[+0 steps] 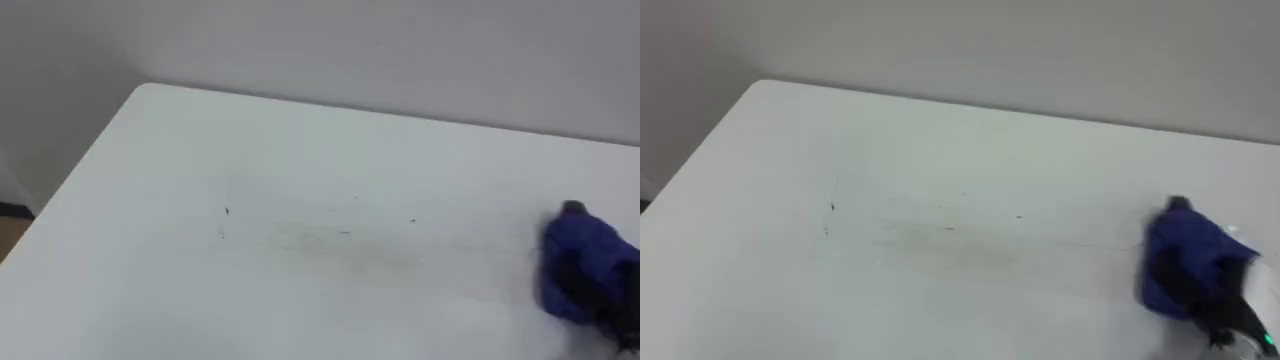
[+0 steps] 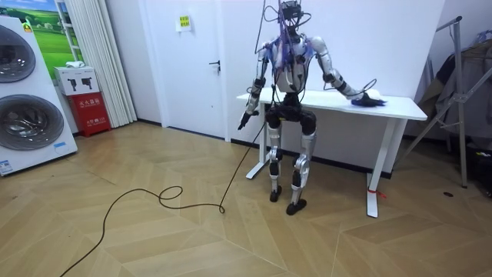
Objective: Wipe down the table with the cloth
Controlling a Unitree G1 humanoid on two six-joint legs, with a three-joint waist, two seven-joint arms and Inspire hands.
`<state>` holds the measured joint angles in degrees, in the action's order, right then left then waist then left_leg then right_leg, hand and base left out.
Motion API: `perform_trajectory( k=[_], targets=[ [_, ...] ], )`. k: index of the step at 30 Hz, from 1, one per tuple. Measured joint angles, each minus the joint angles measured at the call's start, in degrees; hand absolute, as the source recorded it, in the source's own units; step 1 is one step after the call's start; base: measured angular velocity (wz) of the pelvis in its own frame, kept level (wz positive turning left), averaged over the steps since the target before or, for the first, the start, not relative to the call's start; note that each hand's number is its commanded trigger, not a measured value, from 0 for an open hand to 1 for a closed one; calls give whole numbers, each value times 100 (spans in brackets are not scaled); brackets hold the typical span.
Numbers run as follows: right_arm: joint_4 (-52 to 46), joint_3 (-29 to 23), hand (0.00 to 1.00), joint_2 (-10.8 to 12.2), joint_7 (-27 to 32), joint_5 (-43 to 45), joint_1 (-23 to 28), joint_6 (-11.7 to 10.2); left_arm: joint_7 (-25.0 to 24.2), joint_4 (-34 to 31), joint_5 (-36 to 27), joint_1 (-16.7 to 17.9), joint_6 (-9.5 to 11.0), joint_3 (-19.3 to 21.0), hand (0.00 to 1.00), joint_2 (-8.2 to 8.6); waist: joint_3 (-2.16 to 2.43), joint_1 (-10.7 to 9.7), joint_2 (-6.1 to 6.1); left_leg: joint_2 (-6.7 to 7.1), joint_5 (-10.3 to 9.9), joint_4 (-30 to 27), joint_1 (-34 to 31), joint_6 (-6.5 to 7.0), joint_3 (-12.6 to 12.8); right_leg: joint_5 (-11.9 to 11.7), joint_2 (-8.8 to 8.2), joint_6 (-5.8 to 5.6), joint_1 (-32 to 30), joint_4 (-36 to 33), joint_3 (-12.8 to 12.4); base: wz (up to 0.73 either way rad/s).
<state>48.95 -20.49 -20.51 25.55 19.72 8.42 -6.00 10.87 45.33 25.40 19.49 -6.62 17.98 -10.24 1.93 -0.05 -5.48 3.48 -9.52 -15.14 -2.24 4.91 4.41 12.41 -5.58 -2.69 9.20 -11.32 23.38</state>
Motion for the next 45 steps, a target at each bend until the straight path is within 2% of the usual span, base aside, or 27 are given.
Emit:
perform_trajectory(
  k=[2, 5, 7, 9, 10, 11, 12, 14, 15, 17, 19, 20, 21, 22, 23, 24, 27, 30, 32, 35, 37, 39, 40, 42, 43, 44, 45],
  targets=[
    [-35, 9, 100, -24, 0, -21, 56, 58, 25, -92, 2, -7, 45, -22, 0, -3, -6, 47, -22, 2, -25, 56, 25, -3, 22, -20, 9, -4, 18, 72, 0, -20],
    [-263, 126, 100, 76, 11, -9, -161, 554, 30, 118, 1, -34, 66, -331, 0, -7, -22, 274, -3, -50, -54, 42, 43, -11, 96, -75, 46, 8, -16, 79, -46, -32],
    [-399, 423, 100, 113, 6, 65, -437, 979, 27, 388, -42, -69, 25, -606, 0, -3, -50, 597, 21, -104, -93, 16, 32, -40, 139, -116, 94, 47, -60, 87, -126, -67],
    [-906, 1296, 100, 341, -76, 203, -990, 1405, -37, 607, -100, -223, -50, -979, 0, 39, -114, 992, 93, -183, -119, -87, -137, -86, 142, -193, 167, 171, -284, 60, -126, -65],
    [-973, 1540, 100, 452, -186, 339, -1244, 1441, -43, 698, -101, -263, -49, -1050, 0, 42, -141, 1092, 133, -177, -123, -121, -190, -77, 40, -223, 199, 216, -342, 60, -141, -59],
    [-982, 2042, 100, 638, -505, 622, -1943, 1444, -93, 863, -96, -376, -73, -1139, 0, 44, -237, 1221, 231, -159, -133, -238, -319, -60, -199, -269, 272, 283, -448, 56, -123, -46],
    [-982, 2566, 100, 844, -813, 931, -2557, 1438, -192, 893, -72, -434, -129, -1156, 0, 49, -298, 1384, 291, -143, -113, -272, -459, -93, -369, -271, 309, 309, -588, 58, -118, -25],
    [-978, 3122, 100, 919, -1217, 1241, -3242, 1323, -275, 699, -100, -562, -165, -1232, 0, 44, -358, 1518, 281, -101, 55, -246, -601, -162, -585, -172, 288, 354, -726, 74, 48, 65],
    [-969, 3290, 100, 914, -1394, 1253, -3460, 1234, -302, 515, -113, -492, -156, -1264, 0, 36, -354, 1649, 287, -64, 171, -154, -610, -213, -643, -128, 257, 391, -723, 61, 211, 100],
    [-1003, 3346, 100, 912, -1529, 1189, -3523, 1098, -298, 235, -111, -209, -170, -1232, 0, 22, -338, 1797, 252, 12, 281, -4, -535, -209, -779, -89, 241, 426, -670, 84, 194, 78],
    [-1023, 3292, 100, 842, -1528, 1171, -3324, 1074, -311, 235, -95, 78, -243, -1148, 0, 48, -328, 1754, 241, 94, 307, 46, -464, -207, -934, -71, 226, 399, -489, 178, 341, 68],
    [-981, 3242, 100, 695, -1507, 1167, -2982, 1040, -326, 252, -95, 207, -285, -1100, 0, 53, -321, 1709, 213, 139, 306, 55, -428, -204, -953, -46, 198, 357, -384, 191, 398, 82],
    [-1098, 2935, 100, 627, -1298, 1046, -2437, 669, -354, 251, -91, 314, -281, -956, 0, 57, -302, 1531, 172, 183, 305, 53, -405, -179, -911, -12, 179, 300, -272, 211, 365, 94],
    [-1141, 2790, 100, 615, -1176, 1070, -2215, 508, -366, 252, -72, 361, -279, -858, 0, 59, -279, 1391, 144, 210, 312, 52, -399, -165, -902, 2, 170, 277, -219, 237, 356, 103],
    [-1147, 2405, 100, 597, -962, 1118, -1780, 233, -365, 260, 13, 421, -255, -621, 0, 63, -223, 1185, 86, 211, 302, 79, -343, -129, -747, 13, 161, 257, -122, 243, 282, 75],
    [-1113, 2110, 100, 541, -805, 1099, -1400, 97, -364, 268, 23, 454, -224, -397, 0, 59, -209, 1052, 66, 209, 267, 147, -203, -77, -660, 32, 160, 225, 17, 251, 165, 53],
    [-942, 1427, 100, 342, -525, 733, -493, -136, -365, 239, 30, 527, -143, -152, 0, 53, -86, 889, 13, 205, 154, 226, 128, -28, -599, 34, 153, 205, 285, 242, 83, -8],
    [-793, 902, 100, 110, -402, 484, 101, -171, -367, -108, 53, 511, -15, -56, 0, 70, -49, 690, 11, 219, 37, 117, 193, 18, -581, 33, 153, 195, 407, 231, -59, -13],
    [-681, 787, 100, 10, -371, 465, 190, -167, -354, -250, 58, 492, 60, -73, 0, 50, -43, 628, 25, 218, 9, 55, 182, 37, -517, 22, 177, 152, 416, 231, -136, -26],
    [-616, 805, 100, 27, -355, 283, -10, 44, -326, -209, 26, 301, 71, -232, 0, 50, -46, 654, 64, 202, -24, -33, 186, 74, -374, 21, 157, 116, 434, 255, -134, -26],
    [-586, 924, 100, 119, -320, 284, -303, 380, -226, -68, -21, 183, 38, -538, 0, 52, -58, 755, 120, 166, -52, -66, 181, 57, -269, 15, 155, 104, 402, 255, -179, -34],
    [-597, 1308, 100, 196, -331, 315, -827, 892, -219, 33, -29, 89, -68, -873, 0, 129, -68, 1071, 221, 153, -66, -72, 142, 95, -290, -19, 175, 150, 240, 183, -295, -86],
    [-640, 1480, 100, 266, -333, 317, -993, 1038, -216, 103, -30, 54, -96, -961, 0, 137, -77, 1184, 258, 144, -63, -72, 126, 95, -328, -54, 196, 169, 160, 125, -294, -127],
    [-1037, 2316, 100, 714, -754, 815, -1743, 1370, -270, 423, 4, -150, -234, -1037, 0, 149, -162, 1440, 325, 139, -54, -143, -25, 81, -632, -183, 306, 276, -77, 71, -225, -113],
    [-1135, 2544, 100, 857, -891, 984, -1907, 1373, -286, 451, 4, -199, -273, -1036, 0, 148, -173, 1473, 320, 138, -40, -171, -85, 59, -724, -197, 328, 300, -143, 68, -172, -44],
    [-1192, 2931, 100, 1144, -1136, 1302, -2285, 1359, -324, 502, 1, -266, -320, -1054, 0, 142, -215, 1466, 297, 154, -13, -207, -180, 16, -910, -195, 309, 311, -219, 63, 11, 28],
    [-1196, 3255, 100, 1295, -1333, 1507, -2607, 1355, -382, 501, 18, -430, -335, -1130, 0, 137, -265, 1507, 272, 187, 26, -250, -288, -29, -1063, -133, 303, 385, -263, 39, 181, 60]
  ],
)
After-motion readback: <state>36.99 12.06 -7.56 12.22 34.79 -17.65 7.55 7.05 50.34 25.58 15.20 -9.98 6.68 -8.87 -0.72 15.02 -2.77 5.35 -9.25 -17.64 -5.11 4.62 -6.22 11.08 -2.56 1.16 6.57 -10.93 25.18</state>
